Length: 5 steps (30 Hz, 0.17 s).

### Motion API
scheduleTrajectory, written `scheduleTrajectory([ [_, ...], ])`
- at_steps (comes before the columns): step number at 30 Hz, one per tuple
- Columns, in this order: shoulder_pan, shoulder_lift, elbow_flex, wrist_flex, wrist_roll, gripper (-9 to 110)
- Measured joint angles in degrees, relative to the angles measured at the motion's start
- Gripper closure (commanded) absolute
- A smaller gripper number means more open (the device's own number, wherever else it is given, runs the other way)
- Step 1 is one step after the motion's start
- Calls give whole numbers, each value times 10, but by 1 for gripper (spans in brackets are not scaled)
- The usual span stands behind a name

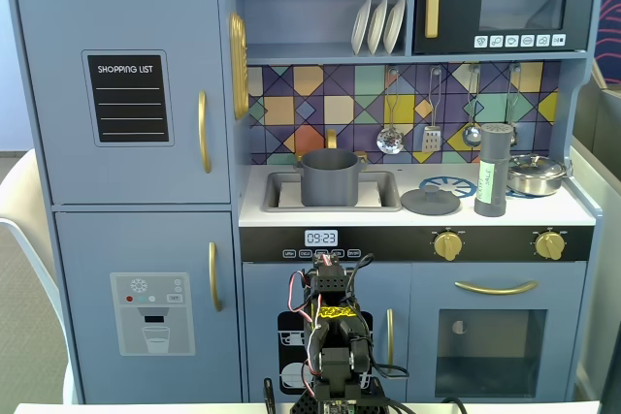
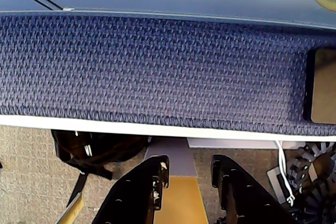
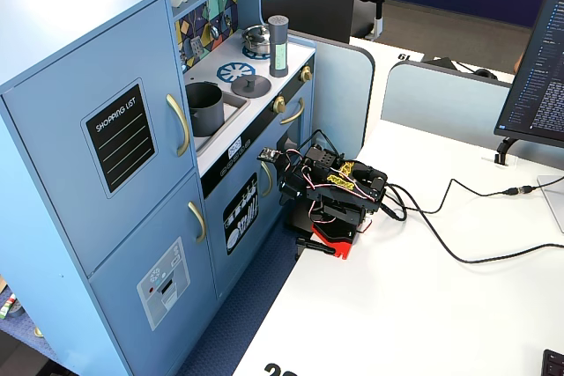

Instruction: Put salt in the gray recipient

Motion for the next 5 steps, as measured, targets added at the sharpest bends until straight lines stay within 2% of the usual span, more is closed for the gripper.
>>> scheduleTrajectory([
  [5,0,0,0,0,0,100],
])
